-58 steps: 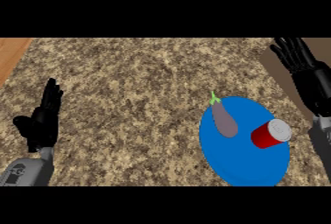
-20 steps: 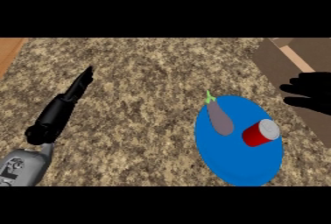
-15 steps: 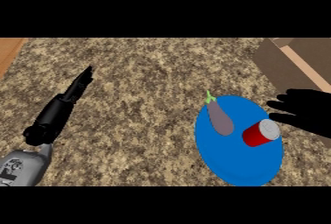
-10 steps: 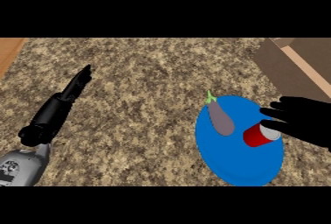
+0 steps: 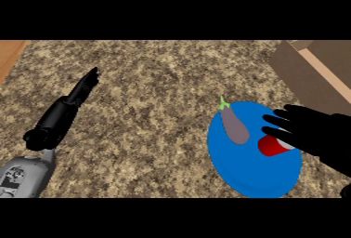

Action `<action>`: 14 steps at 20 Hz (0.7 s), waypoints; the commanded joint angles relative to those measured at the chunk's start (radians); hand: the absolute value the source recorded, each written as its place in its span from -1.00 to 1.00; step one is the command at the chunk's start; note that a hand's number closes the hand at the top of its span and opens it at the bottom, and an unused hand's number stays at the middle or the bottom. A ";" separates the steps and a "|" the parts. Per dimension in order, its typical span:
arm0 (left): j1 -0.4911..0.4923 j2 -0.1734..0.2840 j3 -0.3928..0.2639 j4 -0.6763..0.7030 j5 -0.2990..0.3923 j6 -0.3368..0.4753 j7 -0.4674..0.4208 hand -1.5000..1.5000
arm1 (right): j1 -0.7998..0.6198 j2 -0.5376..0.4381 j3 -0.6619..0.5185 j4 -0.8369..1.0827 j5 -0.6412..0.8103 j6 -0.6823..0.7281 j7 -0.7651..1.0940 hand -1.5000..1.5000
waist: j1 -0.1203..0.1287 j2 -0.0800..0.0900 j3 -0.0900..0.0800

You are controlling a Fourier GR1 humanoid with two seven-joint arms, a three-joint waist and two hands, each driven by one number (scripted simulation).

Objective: Pick the can from the plate and place it in the cardboard box

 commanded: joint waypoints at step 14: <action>0.010 -0.082 0.061 -0.052 -0.071 -0.062 0.060 0.00 | 0.010 0.142 0.009 0.183 0.306 -0.082 -0.165 -1.00 | 0.002 0.000 0.000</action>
